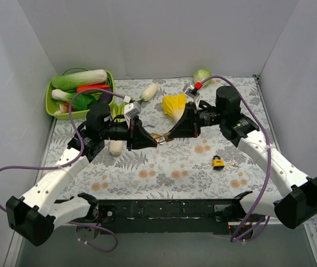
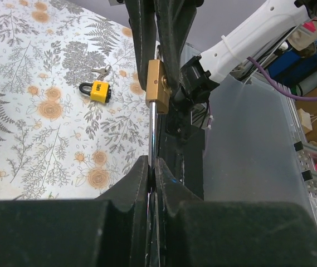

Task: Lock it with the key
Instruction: Lock the lock.

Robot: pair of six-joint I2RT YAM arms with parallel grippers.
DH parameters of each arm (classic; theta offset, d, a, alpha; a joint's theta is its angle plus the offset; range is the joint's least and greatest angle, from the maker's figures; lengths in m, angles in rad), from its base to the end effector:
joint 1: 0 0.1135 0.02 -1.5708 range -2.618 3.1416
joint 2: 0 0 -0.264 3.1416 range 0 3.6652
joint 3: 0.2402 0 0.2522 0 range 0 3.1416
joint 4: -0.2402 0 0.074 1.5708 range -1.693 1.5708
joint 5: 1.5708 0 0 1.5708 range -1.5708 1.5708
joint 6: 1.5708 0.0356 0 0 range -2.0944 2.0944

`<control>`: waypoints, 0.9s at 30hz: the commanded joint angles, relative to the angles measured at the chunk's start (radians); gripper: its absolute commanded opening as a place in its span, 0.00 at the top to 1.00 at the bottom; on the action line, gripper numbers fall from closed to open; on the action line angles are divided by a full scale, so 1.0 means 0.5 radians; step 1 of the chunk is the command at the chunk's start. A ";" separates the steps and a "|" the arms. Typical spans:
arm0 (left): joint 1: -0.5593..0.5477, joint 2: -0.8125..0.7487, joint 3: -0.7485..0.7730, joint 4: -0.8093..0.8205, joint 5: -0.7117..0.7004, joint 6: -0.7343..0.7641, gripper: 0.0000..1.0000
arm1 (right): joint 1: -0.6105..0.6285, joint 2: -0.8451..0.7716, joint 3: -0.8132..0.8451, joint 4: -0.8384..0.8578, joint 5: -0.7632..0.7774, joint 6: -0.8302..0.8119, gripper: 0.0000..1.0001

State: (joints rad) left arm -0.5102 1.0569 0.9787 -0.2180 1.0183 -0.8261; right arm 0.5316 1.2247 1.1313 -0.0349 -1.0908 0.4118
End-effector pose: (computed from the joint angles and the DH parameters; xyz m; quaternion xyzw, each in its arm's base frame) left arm 0.1840 -0.1377 0.3570 0.1760 0.7386 -0.6294 0.1651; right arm 0.2164 0.1639 0.3872 -0.3804 0.6204 0.6036 0.3259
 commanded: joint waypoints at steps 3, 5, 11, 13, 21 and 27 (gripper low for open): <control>-0.010 -0.015 0.073 -0.036 0.086 0.001 1.00 | 0.011 0.011 0.213 -0.537 0.031 -0.620 0.55; -0.010 -0.006 0.083 -0.098 0.092 0.029 1.00 | 0.011 0.029 0.275 -0.785 0.068 -0.898 0.43; -0.007 0.043 0.156 -0.208 0.148 0.091 1.00 | 0.014 0.051 0.330 -1.053 0.114 -1.231 0.37; -0.010 0.074 0.187 -0.257 0.172 0.121 1.00 | 0.032 0.069 0.354 -1.132 0.157 -1.345 0.34; -0.013 0.129 0.227 -0.313 0.191 0.152 1.00 | 0.176 0.082 0.434 -1.185 0.227 -1.526 0.37; -0.026 0.141 0.236 -0.377 0.172 0.192 1.00 | 0.201 0.091 0.456 -1.200 0.258 -1.569 0.52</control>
State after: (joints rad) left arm -0.5148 1.1381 1.0492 -0.3866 1.0859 -0.7601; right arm 0.6254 1.2690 1.3098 -0.6193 -0.9722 -0.3298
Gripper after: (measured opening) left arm 0.037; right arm 0.538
